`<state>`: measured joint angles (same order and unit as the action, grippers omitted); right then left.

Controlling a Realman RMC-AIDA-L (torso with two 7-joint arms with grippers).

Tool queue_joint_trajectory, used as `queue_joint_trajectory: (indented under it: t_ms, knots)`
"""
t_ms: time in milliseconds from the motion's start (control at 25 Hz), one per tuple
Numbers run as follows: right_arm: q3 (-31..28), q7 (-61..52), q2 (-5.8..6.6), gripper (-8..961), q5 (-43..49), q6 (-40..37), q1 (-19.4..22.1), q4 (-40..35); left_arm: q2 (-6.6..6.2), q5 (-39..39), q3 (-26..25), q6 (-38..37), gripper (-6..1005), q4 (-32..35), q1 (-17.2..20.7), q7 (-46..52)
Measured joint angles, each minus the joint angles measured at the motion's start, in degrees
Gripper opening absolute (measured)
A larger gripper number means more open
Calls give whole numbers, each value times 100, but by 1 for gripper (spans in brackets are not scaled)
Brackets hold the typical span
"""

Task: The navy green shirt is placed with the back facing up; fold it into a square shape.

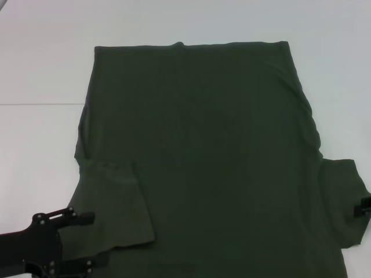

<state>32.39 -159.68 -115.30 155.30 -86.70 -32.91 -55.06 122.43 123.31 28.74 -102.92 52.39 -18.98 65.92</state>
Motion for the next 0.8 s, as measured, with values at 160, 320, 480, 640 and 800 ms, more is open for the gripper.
queue_joint_trajectory:
  t_ms: [160, 320, 480, 640, 800]
  knots:
    - [-31, 11, -29, 766, -13, 114, -5, 38, 0, 0, 0, 0, 846, -3, 7, -1]
    - [-39, 23, -41, 765, -84, 240, -15, 185, 0, 0, -3, 1, 846, -21, 9, 3]
    - [-46, 18, -44, 766, -129, 362, -20, 293, 0, 0, -10, 0, 846, -32, 8, 21]
    - [-40, 36, -38, 765, -181, 420, -14, 372, 0, 0, -13, 0, 846, -37, 13, 22]
    - [-5, 42, -48, 764, -184, 530, -15, 440, 0, 0, -8, -1, 846, -37, 13, 26]
